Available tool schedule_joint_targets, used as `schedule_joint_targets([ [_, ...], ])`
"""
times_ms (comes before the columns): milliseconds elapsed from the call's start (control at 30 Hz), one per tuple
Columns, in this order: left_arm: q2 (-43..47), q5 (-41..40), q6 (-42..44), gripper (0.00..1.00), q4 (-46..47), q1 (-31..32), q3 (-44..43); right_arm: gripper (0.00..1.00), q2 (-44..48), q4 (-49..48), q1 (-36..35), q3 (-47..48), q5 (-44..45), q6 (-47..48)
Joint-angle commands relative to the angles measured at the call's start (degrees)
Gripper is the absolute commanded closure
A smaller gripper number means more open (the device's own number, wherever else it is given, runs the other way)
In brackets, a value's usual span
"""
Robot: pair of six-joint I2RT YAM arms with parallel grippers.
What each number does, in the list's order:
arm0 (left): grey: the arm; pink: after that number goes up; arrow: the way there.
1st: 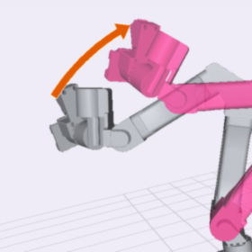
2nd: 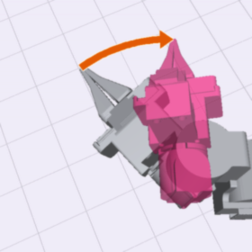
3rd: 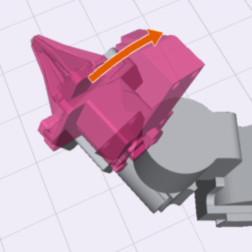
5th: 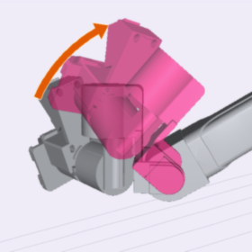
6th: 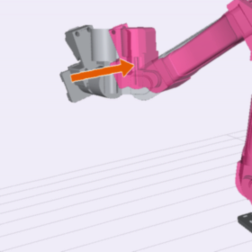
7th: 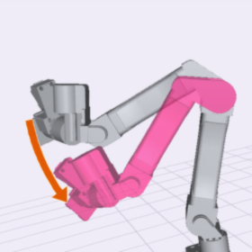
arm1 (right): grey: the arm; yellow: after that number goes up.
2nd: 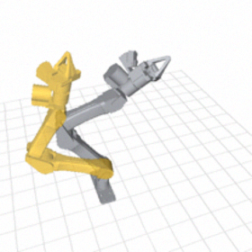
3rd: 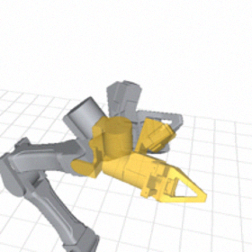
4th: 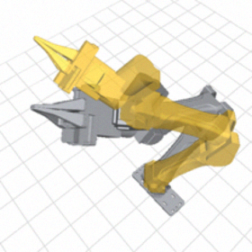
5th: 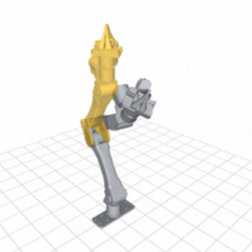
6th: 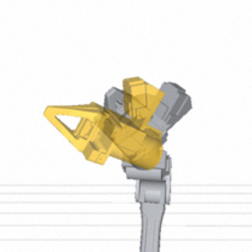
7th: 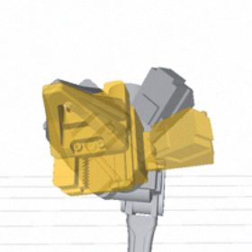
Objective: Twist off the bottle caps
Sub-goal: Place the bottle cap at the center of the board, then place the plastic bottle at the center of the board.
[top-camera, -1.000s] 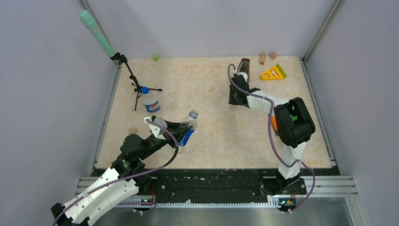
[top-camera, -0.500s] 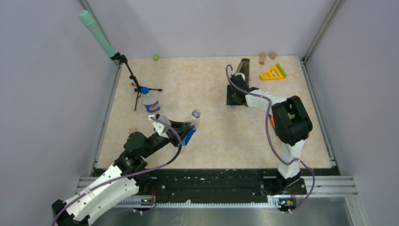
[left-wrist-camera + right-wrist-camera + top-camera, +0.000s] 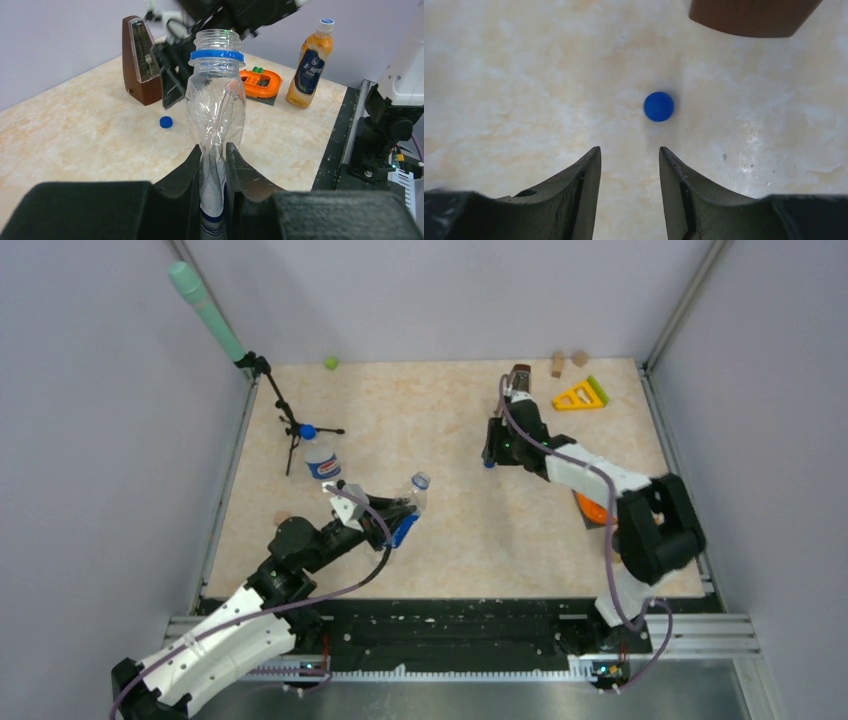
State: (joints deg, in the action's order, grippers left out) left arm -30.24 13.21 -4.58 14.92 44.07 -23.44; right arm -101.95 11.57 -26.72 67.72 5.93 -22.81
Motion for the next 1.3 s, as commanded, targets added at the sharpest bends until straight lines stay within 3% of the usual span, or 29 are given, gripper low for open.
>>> schedule_joint_targets([
  [0,-1.6,0.7,0.8,1.00,3.9,0.2,-0.3,0.55,20.1,-11.9,0.2,-8.3,-11.4,-2.8],
  [167,-4.5,4.0,2.6,1.00,4.9,0.2,-0.9,0.50,40.8,-29.0,0.1,-21.2,-33.4,-9.4],
  [300,-7.4,8.4,2.3,1.00,8.3,0.2,-0.9,0.47,46.4,-28.6,-0.9,-21.2,-42.3,-11.7],
  [500,-11.9,15.6,1.7,1.00,11.7,0.2,-2.1,0.38,49.0,-25.4,-5.4,-21.3,-42.2,-9.8],
  [800,-12.9,17.8,0.7,1.00,13.0,0.2,-2.3,0.34,45.2,-17.6,-11.9,-18.5,-37.8,-3.7],
  [1267,-12.2,16.4,1.0,1.00,12.4,0.2,-1.7,0.40,43.0,-18.9,-14.2,-19.0,-43.0,-3.0],
])
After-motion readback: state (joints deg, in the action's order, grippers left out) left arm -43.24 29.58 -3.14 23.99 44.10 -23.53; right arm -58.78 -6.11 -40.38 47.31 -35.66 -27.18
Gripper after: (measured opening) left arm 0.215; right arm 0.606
